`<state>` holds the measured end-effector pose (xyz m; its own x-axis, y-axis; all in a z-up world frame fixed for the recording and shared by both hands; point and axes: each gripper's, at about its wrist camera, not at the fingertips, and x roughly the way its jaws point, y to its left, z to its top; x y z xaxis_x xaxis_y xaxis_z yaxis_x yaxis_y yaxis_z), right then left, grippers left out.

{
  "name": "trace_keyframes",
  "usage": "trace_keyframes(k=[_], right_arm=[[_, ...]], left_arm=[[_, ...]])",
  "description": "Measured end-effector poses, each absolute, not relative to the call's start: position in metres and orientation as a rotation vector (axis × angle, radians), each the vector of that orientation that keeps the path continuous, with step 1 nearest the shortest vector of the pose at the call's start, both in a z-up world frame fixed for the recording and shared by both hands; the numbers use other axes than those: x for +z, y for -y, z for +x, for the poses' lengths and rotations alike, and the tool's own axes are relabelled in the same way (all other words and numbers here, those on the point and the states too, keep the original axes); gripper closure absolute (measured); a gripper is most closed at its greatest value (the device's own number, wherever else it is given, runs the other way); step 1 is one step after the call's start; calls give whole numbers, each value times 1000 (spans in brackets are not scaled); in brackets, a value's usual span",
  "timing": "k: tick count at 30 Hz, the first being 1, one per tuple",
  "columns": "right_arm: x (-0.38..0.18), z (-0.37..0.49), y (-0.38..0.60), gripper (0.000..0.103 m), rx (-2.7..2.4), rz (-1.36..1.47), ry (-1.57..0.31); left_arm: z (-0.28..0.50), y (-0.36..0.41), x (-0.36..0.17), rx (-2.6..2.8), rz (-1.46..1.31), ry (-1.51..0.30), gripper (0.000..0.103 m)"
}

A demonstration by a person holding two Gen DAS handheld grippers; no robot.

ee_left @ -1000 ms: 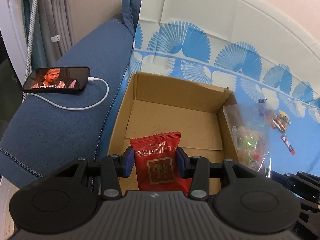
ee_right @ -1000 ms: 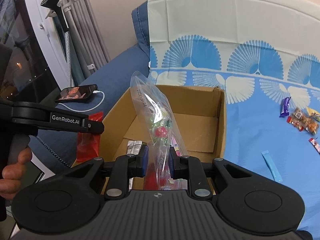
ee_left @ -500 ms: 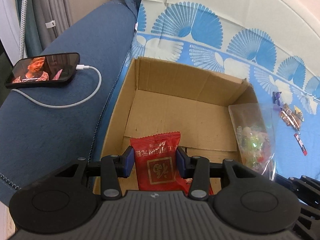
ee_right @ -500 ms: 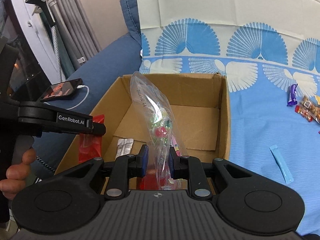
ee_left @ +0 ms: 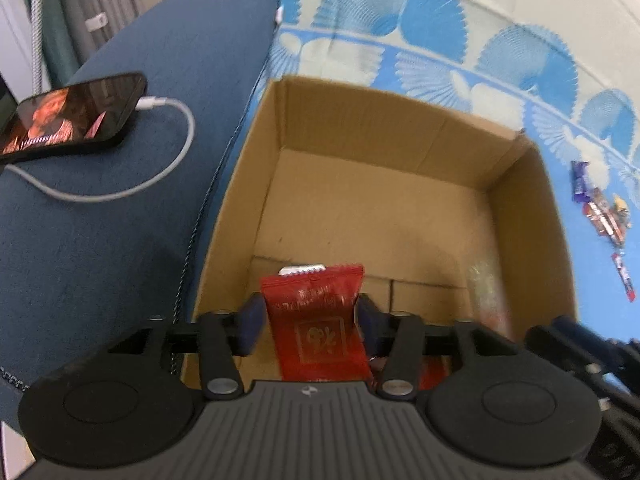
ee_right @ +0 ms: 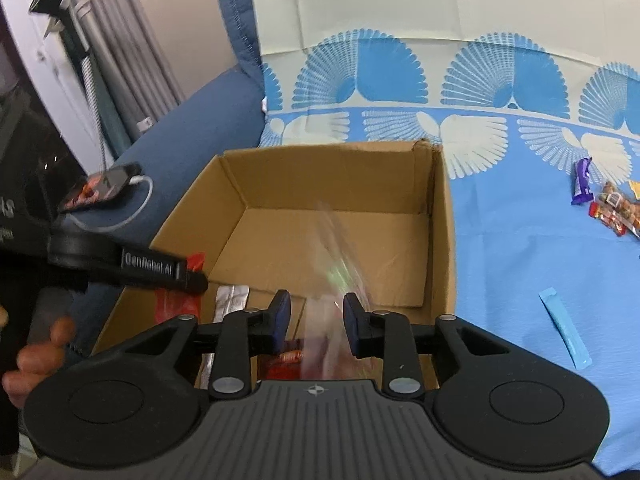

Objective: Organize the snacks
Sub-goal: 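Lower both packets into the box and open both tools, then lift both tools out of the box toward the loose snacks on the sofa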

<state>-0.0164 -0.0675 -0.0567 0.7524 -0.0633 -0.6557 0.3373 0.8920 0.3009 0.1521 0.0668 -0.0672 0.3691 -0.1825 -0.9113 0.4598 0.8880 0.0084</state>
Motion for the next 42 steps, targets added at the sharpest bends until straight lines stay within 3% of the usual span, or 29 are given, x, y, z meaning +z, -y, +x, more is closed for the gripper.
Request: trace_keyframes(k=[1,2,5,16,22,31,42], right_arm=[[-55,-16,71,60,-226,449,-687],[-54,-16,75,51,-224,473,-689],[-48,-22,79,39,-228,510,-683],[-28,-72,71,19,-266,519,-699],[-6,-110,65,18,-318,514,-644],[21,-160,68,18,-396,511,-537],[37,-198,80,18,-458,509,-438]], left_arm=[[155,-67,-68,-409,282,-1142,0],[156,-68,-69,-423,267,-1161,0],[153,-68,-65,-443,288,-1165,0],[117,-80,-28,-477,317,-1144,0],[81,-90,22,-468,343,-1088,0],[37,-115,149,-502,212,-979,0],[-35,-110,273,-612,152,-744,0]])
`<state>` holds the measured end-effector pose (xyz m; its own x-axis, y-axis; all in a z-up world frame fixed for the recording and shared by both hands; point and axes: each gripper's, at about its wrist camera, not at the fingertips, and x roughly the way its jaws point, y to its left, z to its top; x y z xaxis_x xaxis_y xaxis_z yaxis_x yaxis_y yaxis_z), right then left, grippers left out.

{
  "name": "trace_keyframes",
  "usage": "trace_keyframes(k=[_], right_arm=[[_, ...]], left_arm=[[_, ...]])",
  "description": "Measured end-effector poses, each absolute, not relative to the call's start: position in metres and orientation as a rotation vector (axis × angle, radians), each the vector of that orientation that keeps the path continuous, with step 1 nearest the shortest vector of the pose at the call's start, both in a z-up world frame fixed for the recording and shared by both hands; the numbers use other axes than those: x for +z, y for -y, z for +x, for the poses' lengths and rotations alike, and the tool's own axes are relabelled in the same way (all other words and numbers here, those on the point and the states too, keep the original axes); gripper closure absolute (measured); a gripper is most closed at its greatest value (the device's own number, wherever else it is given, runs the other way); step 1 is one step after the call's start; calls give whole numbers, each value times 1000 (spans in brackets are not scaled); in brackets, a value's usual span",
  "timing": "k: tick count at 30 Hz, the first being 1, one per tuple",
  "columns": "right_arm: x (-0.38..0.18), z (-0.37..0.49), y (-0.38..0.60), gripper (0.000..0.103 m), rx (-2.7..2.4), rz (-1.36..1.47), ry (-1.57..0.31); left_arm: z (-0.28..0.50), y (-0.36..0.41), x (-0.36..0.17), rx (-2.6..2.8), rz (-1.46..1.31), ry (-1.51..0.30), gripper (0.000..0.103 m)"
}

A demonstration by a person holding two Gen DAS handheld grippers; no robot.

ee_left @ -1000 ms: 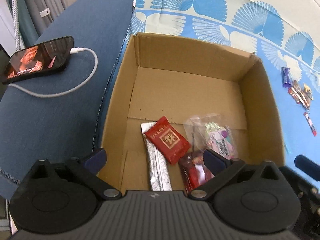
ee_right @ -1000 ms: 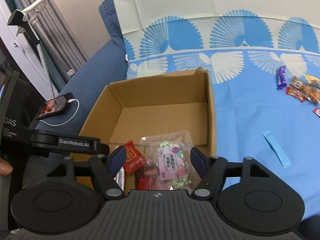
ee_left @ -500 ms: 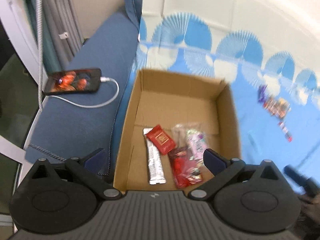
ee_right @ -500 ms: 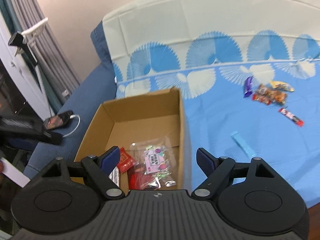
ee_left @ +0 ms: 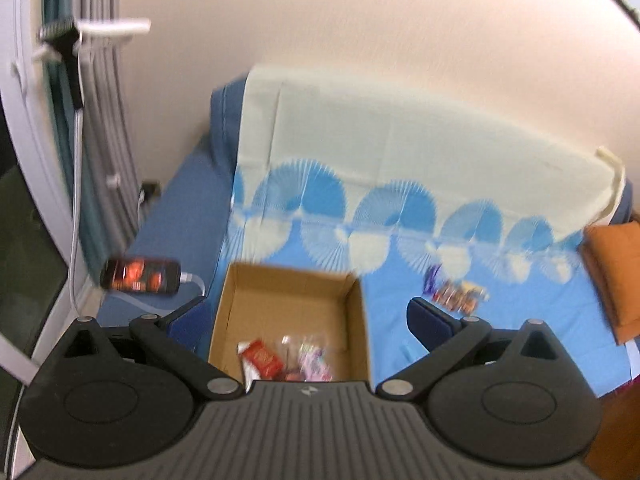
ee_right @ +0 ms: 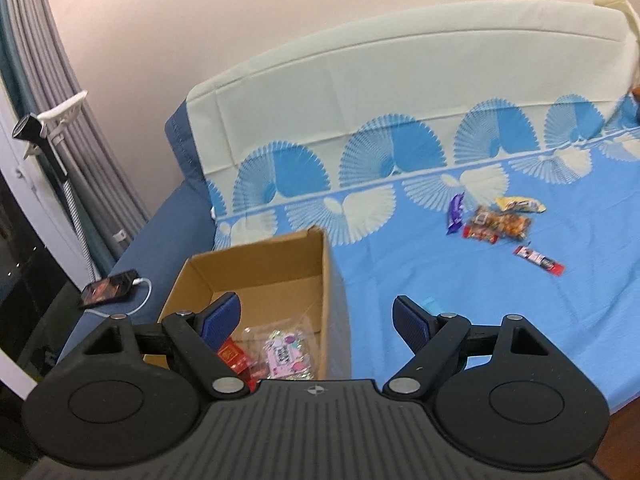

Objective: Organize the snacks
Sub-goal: 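Lift both tools out of the box toward the loose snacks on the sofa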

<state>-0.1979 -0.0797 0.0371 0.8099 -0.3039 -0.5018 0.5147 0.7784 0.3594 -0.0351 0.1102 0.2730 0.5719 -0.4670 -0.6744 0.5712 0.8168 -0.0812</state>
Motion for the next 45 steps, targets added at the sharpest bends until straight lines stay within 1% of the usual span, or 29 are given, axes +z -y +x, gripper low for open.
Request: trace_keyframes(k=[5,8,17,24,33,36,41,45], right_arm=[[42,-212,90,18,-490,506,-401],[44,-217,97,18,-508,507,-386],[39,-224,107,18,-523,531,-373],[34,-234,122,18,-544,551,-357],[11,-265,168,17,-635,590,-348],[-2,-273,193,17,-676,591,-365],[-22,-277,247,16,-727,580,-410],[-43,-266,294,14,-708,544,-470]], left_arm=[[-56,-105,301,-637,123,-646,0],[-66,-101,308,-663,121,-611,0],[-75,-86,304,-696,147,-628,0],[-69,-59,284,-733,181,-665,0],[-35,45,212,-713,295,-850,0],[-22,85,179,-710,358,-903,0],[-4,165,118,-746,501,-937,0],[22,230,62,-737,539,-1006,0]])
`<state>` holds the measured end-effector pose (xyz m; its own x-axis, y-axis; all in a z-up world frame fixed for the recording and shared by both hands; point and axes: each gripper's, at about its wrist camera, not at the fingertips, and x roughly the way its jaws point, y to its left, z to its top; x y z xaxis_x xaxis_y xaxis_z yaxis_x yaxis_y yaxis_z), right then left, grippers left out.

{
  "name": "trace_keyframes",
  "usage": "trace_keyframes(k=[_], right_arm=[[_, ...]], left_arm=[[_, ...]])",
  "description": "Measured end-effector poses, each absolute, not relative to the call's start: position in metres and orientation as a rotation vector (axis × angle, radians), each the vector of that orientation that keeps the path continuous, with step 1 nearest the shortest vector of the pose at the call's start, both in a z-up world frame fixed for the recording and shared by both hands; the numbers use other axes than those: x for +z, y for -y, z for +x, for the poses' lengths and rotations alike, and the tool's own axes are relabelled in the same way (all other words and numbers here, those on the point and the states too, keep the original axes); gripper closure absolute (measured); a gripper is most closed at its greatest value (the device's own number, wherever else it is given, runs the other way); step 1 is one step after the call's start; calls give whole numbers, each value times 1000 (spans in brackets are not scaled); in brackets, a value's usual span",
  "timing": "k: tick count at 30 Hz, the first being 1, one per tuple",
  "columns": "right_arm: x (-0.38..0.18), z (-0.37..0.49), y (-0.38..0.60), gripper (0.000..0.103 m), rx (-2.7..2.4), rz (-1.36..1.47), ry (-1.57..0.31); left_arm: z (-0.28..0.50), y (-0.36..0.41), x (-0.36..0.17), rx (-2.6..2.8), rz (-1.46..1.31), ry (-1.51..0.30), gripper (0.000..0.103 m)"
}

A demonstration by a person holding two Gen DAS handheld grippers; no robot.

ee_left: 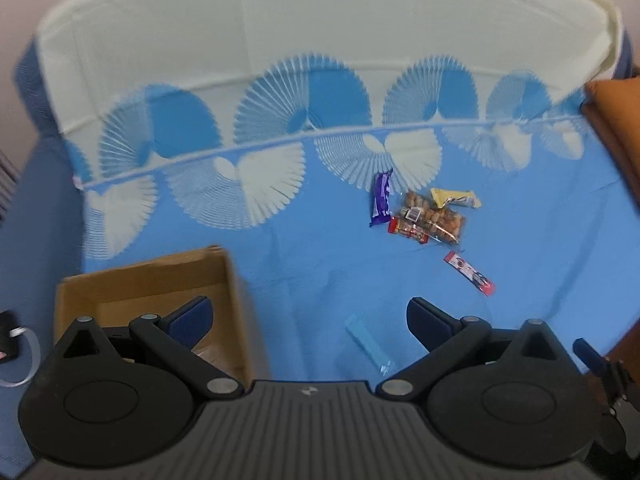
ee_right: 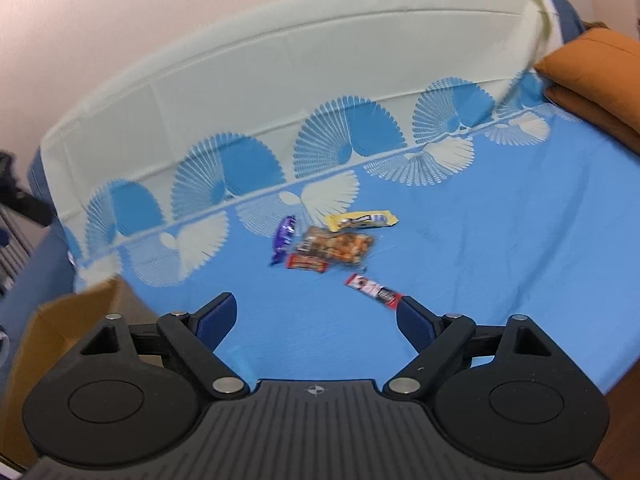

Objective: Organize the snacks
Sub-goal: 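Lift both tools out of the box toward the loose snacks on the sofa, then grasp the purple candy bar with the left tool while the right tool grasps the clear nut bag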

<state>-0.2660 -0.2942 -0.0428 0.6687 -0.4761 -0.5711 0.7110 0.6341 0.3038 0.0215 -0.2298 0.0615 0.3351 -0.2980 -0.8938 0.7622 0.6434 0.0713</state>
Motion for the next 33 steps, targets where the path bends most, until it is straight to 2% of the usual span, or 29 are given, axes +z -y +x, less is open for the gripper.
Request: trace_keyframes(k=[4,13,18,20,21,23,26,33], right_arm=[[-72,-227,343,13,-641,463,-574],[-148,-113,446,12,-468,313,-827],[-175,-66,486,12,-406,260,-866],[-192,-47,498,11,-361,250,-904],[-200,-38,503,4,-348,227,-934],[-217,-24,508,0,-369,125,-956],[-225,-29,514,0,-355,116,-860],[-220,-27,503,0,-377,4,-836]], left_arm=[[57,299,2,-713,603,-1065,0],[117,432,-115,-694,795,-1054,0],[136,479,-166,-744,806,-1068,0],[147,493,-185,-780,774,-1123,0],[152,497,-194,-785,767,-1138,0],[159,503,-221,-758,828,-1144,0],[175,488,-224,-801,676,-1187,0],[174,487,-223,-767,680,-1189,0]])
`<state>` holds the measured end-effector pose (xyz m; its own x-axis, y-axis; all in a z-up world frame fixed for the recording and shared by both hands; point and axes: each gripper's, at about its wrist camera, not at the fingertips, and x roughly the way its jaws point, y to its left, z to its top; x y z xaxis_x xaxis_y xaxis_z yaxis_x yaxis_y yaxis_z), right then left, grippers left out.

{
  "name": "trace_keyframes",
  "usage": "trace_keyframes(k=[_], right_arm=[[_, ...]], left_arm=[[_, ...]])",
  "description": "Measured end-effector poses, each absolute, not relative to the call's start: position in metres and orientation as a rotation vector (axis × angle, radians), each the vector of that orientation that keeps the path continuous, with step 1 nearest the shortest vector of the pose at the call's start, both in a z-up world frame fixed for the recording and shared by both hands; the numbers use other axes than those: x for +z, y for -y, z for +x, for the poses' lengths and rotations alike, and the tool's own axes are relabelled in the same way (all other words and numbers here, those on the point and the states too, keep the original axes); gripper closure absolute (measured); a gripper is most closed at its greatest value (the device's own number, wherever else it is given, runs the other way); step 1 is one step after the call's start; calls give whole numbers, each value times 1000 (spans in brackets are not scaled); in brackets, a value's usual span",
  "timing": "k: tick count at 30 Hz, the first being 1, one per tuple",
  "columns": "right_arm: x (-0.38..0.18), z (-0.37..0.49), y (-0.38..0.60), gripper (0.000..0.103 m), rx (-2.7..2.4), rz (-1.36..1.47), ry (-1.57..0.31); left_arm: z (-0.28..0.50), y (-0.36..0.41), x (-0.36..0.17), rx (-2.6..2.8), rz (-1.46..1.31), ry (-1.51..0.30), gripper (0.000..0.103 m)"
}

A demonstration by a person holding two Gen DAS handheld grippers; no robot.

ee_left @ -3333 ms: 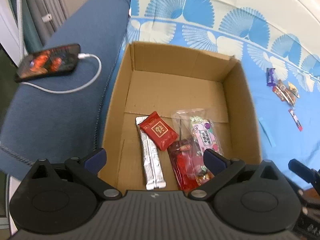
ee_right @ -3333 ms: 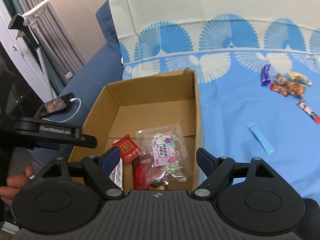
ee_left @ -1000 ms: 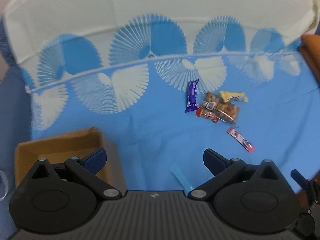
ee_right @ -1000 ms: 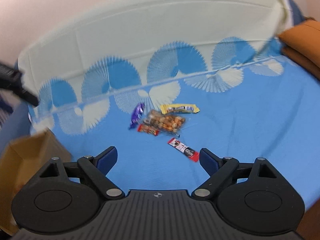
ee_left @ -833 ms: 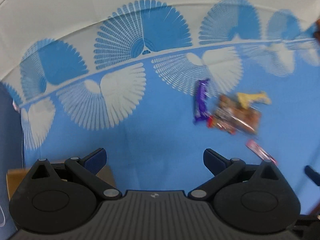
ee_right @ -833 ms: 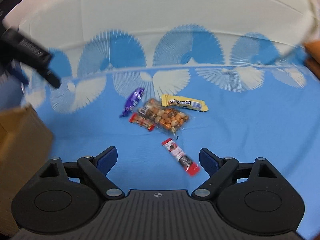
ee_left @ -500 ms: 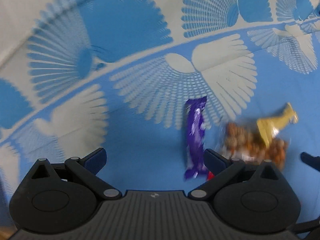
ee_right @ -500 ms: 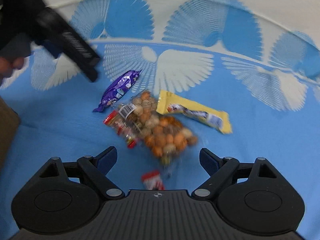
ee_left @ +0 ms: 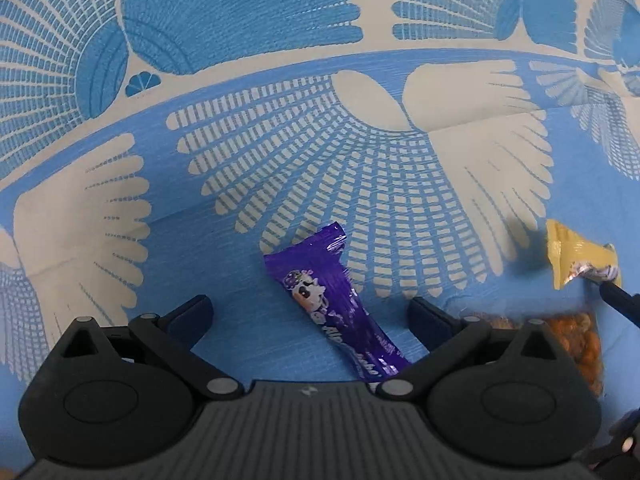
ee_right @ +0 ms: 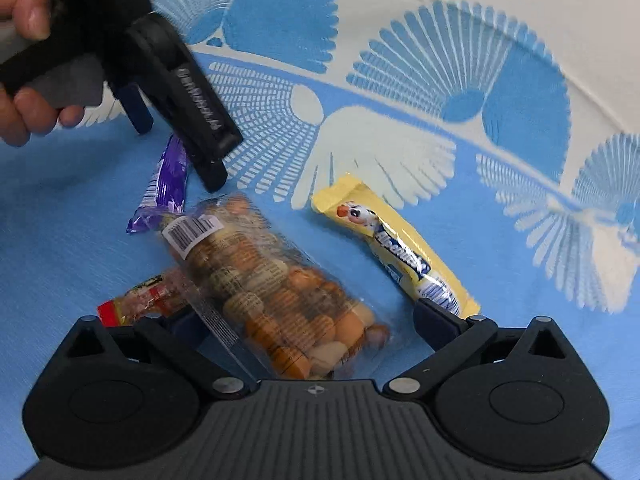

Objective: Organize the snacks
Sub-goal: 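Grasp the purple candy bar with the left tool while the right tool grasps the clear nut bag, then carry the purple candy bar and clear nut bag over the box with both tools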

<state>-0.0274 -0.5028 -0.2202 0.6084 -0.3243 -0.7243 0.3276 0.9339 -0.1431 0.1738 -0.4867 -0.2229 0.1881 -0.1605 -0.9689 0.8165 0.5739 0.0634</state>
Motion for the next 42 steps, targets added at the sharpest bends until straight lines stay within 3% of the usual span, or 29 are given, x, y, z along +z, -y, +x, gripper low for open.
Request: trace_keyframes(k=[6,7,8,9,10,11,13,19,20,21,32,42], right_arm=[[-218,-26,495,1,-382,-74,-822],[-218,-26,493,2,-384,-82,-816],[-219,-28,490,13,-380,-85,-805],[-218,-31,489,23,-358,-78,-790],[-218,-33,486,32,-340,-71,-781],[-218,-36,482,48,-344,-92,-780],[-217,-40,473,57,-330,-131,-788],[-202,-53,461,64,-392,-104,-807],[-197,-57,457,75,-402,-100,-799],[-192,-61,454,76,-411,-95,-791],[-112,-125,378,76,-535,11,-633],[-36,-175,288,76,-568,135,-475]], left_arm=[[169,490,-222,-667,672,-1329,0],[165,490,-221,-662,671,-1330,2],[160,489,-219,-672,668,-1303,6],[150,487,-214,-693,654,-1260,23],[145,485,-205,-703,623,-1205,68],[142,483,-199,-706,603,-1181,89],[141,480,-194,-687,585,-1198,92],[131,446,-162,-744,604,-1097,92],[129,441,-156,-743,607,-1081,92],[126,433,-147,-743,607,-1067,92],[58,331,-48,-841,604,-842,92],[8,217,32,-900,503,-804,92]])
